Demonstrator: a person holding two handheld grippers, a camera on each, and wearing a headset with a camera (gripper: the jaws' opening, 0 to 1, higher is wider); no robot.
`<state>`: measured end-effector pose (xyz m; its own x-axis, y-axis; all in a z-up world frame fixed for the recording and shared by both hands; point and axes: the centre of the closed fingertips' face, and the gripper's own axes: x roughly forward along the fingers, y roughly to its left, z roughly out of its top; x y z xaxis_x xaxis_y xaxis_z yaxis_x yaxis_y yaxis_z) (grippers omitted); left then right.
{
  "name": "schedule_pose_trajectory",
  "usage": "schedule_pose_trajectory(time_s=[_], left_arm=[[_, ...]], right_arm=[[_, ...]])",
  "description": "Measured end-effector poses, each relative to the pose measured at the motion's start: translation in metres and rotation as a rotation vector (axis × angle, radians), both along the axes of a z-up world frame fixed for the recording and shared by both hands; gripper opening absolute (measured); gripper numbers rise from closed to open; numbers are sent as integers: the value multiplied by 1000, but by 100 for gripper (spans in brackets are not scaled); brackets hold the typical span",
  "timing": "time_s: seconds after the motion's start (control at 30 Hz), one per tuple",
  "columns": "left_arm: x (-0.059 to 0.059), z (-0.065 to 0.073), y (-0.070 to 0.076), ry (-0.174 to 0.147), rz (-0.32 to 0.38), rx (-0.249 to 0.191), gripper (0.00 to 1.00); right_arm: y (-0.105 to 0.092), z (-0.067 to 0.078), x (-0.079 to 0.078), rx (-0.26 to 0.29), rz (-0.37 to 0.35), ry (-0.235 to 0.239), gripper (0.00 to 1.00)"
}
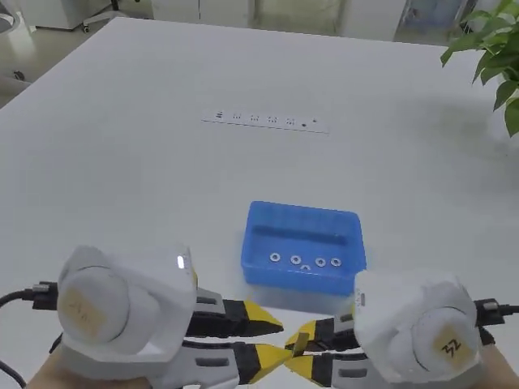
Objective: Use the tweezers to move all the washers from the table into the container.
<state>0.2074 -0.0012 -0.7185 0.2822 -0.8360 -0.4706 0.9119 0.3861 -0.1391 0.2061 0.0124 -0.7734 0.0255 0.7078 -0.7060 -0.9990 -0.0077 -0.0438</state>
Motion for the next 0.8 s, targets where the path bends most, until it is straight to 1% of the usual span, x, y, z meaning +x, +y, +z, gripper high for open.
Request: schedule_pose_trajectory(time_s=[0.03,0.13,0.23,0.27,0.3,0.33,0.37,0.4,0.5,0.57,0.6,0.63,0.7,0.8], left_arm=[[-1,-1,-2,0,-18,8,11],[-3,0,-9,-3,-56,14,11],[-5,0,-14,-8,-77,22,10],[-6,-1,-15,-10,-89,35,9],[-6,-3,-15,-13,-93,48,7],[-4,-6,-12,-9,-82,77,5],[-2,-7,-10,-10,-75,95,2],[-2,-8,-8,-12,-81,106,1],[-1,-9,-6,-5,-72,115,0],[-1,-10,-5,-2,-79,120,0],[-1,-11,-5,-3,-82,128,0],[1,-14,-3,-12,-81,151,0],[1,-16,-2,-17,-92,175,0],[1,-18,-2,-17,-95,178,0]], right_arm=[[1,0,-1,-6,11,-7,3],[3,-2,-4,-26,37,-28,3],[3,-5,-6,-42,54,-37,3],[2,-6,-6,-51,57,-39,3],[2,-7,-6,-55,59,-41,3],[0,-7,-5,-60,60,-43,3],[-1,-8,-4,-66,58,-49,3],[-2,-8,-4,-67,57,-49,3],[-8,-8,0,-67,38,-46,3],[-10,-7,0,-64,38,-44,3],[-10,-8,-1,-65,40,-46,3],[-11,-9,-1,-70,40,-46,3],[-14,-10,1,-75,35,-48,3],[-15,-13,2,-74,23,-41,3]])
